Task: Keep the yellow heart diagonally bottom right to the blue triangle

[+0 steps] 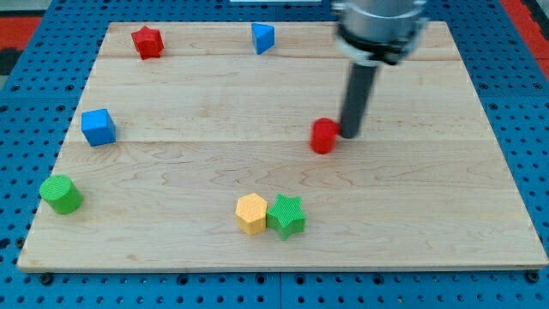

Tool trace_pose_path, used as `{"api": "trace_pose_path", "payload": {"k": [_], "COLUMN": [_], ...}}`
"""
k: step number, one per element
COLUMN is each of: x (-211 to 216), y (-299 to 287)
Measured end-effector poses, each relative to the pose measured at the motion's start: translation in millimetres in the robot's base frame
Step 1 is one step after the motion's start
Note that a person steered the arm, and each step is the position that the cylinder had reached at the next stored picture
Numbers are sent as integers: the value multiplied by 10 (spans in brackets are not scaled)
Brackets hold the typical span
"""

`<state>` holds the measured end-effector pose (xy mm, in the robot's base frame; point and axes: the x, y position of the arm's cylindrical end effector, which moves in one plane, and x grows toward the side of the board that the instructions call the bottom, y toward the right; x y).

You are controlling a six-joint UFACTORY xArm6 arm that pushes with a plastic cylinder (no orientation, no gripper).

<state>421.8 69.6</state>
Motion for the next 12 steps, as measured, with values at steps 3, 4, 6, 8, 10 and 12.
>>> {"api": "trace_pose_path", "payload": {"k": [3,4,6,8,10,12], "x": [477,368,-317,-1876,-2018,-1529], "y": [-508,-501,165,1392,363,169]}}
